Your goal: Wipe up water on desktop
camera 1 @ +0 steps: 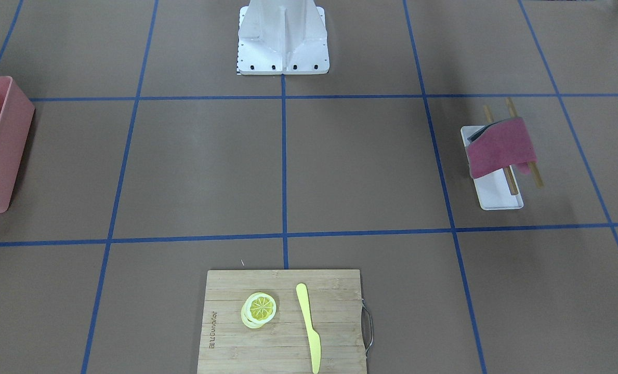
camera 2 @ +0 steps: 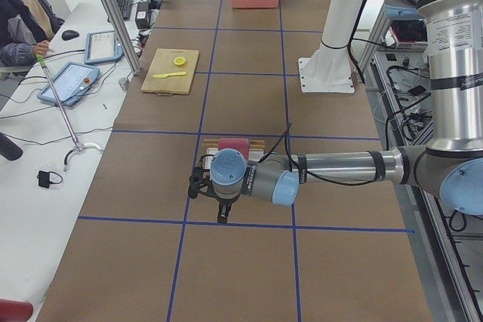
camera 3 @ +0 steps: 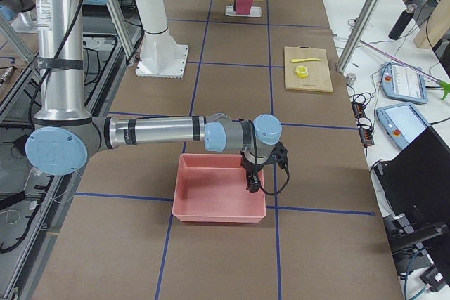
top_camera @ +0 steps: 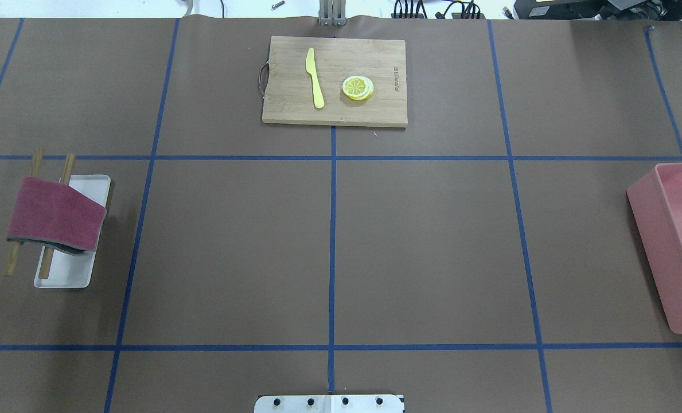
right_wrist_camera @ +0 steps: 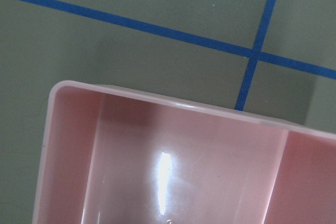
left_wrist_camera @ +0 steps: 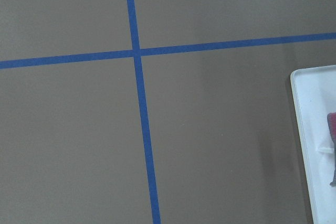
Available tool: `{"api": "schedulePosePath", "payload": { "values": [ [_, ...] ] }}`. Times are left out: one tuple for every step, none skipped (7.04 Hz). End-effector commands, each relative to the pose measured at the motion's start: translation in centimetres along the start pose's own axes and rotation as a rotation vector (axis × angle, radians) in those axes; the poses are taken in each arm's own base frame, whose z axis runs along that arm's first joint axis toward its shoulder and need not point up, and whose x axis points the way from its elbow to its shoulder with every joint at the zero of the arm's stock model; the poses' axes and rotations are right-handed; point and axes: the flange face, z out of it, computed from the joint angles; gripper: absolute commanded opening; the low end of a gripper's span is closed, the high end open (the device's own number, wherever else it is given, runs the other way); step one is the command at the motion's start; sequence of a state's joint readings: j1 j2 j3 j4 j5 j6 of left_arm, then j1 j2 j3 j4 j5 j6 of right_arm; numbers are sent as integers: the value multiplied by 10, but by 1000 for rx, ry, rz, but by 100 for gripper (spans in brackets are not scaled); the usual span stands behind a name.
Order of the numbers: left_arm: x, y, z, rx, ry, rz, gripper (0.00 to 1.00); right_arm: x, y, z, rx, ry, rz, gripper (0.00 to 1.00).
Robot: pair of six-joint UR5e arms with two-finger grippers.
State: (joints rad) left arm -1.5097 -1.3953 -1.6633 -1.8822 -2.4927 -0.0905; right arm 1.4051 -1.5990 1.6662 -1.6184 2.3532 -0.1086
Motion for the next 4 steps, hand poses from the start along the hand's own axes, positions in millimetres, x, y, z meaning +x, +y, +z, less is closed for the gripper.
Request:
{"api": "schedulePosePath", "payload": {
  "values": [
    [2,0,1,-3,-8,16,98,-2,0,-2,4,-3,-2,100],
    [4,0,4,-9,-1,19,98,-2,-1,-1,3,-3,-2,100],
    [12,-4,2,-5,3,37,98,-4,-1,-3,6,-5,-6,100],
    [14,-7,3,-9,2,39,98,-4,-1,-2,5,-7,-5,100]
  ]
}}
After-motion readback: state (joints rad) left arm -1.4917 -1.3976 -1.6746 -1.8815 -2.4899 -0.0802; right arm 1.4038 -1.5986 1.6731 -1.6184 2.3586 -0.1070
